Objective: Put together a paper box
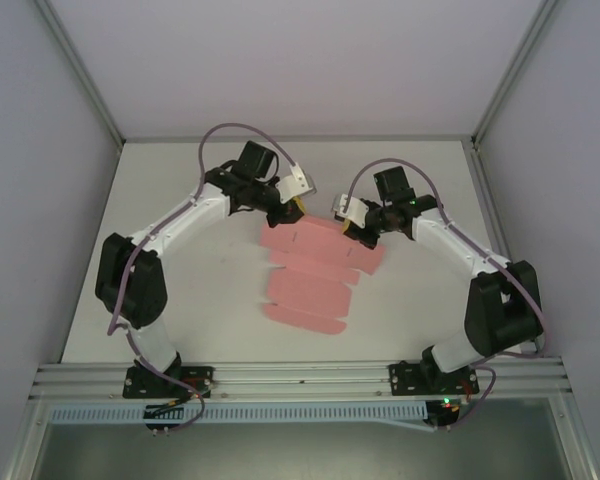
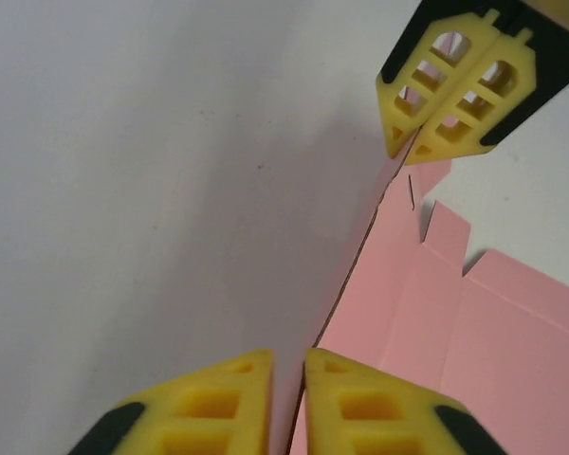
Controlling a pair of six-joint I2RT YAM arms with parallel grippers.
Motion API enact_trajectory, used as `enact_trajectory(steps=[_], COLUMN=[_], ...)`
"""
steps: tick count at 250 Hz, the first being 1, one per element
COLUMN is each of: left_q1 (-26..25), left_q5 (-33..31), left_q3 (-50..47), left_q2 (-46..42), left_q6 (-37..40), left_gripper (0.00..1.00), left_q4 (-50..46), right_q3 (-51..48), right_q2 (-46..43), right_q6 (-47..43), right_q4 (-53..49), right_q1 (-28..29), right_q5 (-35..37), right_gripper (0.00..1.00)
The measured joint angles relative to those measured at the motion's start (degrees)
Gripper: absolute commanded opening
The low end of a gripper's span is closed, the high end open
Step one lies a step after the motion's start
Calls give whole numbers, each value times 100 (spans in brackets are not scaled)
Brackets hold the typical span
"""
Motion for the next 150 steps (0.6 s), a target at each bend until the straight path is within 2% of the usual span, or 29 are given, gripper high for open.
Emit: enact_trajectory(steps=[17, 47, 70, 113, 150], left_q1=[-127, -343, -496, -802, -1008], left_q5=[-354, -1062, -1589, -2601, -3362], left_q3=[-4, -15, -39, -122, -81], left_q2=[0, 0, 0, 2, 68], left_q6=[-168, -575, -927, -1646, -2057], left_gripper=[0, 3, 0, 0, 0], left_q4=[146, 481, 752, 1303, 1604], right_q3=[0, 0, 7, 72, 131], right_q2=[4, 4, 4, 11, 11], right_q6=[131, 560, 986, 2033, 2562], right_q4=[4, 162, 286, 393, 439], right_q1=[-2, -15, -15, -15, -13], right_q5=[68, 264, 393, 474, 435], right_gripper=[0, 0, 0, 0, 0])
